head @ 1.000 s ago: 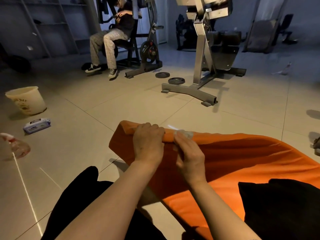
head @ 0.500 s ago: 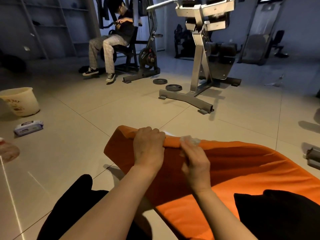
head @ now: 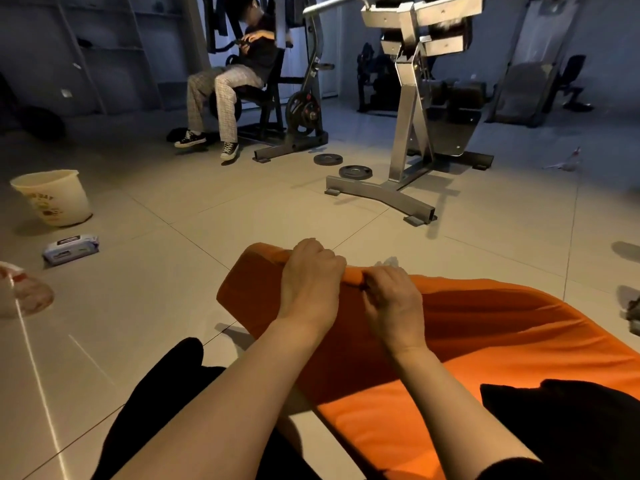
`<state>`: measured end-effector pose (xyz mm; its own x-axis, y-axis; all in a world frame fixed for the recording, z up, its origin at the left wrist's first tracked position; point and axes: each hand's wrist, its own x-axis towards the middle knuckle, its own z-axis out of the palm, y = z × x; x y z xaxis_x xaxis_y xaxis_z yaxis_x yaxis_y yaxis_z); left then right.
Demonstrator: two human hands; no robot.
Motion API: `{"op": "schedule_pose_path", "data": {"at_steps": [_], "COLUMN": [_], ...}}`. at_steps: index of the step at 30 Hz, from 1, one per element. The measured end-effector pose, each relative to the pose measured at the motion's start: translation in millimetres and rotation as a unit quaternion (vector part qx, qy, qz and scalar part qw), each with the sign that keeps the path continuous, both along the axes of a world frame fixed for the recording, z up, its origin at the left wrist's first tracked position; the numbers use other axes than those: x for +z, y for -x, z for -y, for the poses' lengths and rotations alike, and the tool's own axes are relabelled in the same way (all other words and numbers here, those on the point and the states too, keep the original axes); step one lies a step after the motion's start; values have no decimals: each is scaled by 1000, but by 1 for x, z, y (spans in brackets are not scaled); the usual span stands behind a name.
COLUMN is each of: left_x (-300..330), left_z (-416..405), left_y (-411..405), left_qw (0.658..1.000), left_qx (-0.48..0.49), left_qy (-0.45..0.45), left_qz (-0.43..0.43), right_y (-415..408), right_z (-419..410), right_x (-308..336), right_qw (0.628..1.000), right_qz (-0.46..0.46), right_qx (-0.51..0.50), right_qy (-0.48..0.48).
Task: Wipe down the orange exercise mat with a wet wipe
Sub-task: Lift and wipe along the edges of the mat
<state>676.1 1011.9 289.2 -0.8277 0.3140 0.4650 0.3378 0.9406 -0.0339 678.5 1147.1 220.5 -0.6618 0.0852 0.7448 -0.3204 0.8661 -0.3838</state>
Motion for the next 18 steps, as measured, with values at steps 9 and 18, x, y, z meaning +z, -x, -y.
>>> {"op": "schedule_pose_path", "data": {"at_steps": [9,18], "left_x": [10,6], "left_z": [27,-3], "left_y": [9,4], "left_qw": [970,973], "left_qx": [50,-7], "left_qy": [-239,-227], "left_qz": [-13,44], "right_y": [2,-10], "right_z": [15,1], "right_x": [21,14], "right_qw": [990,983], "right_qz": [-32,-58], "right_qx": [-6,-3], "right_qy": [139,176]}}
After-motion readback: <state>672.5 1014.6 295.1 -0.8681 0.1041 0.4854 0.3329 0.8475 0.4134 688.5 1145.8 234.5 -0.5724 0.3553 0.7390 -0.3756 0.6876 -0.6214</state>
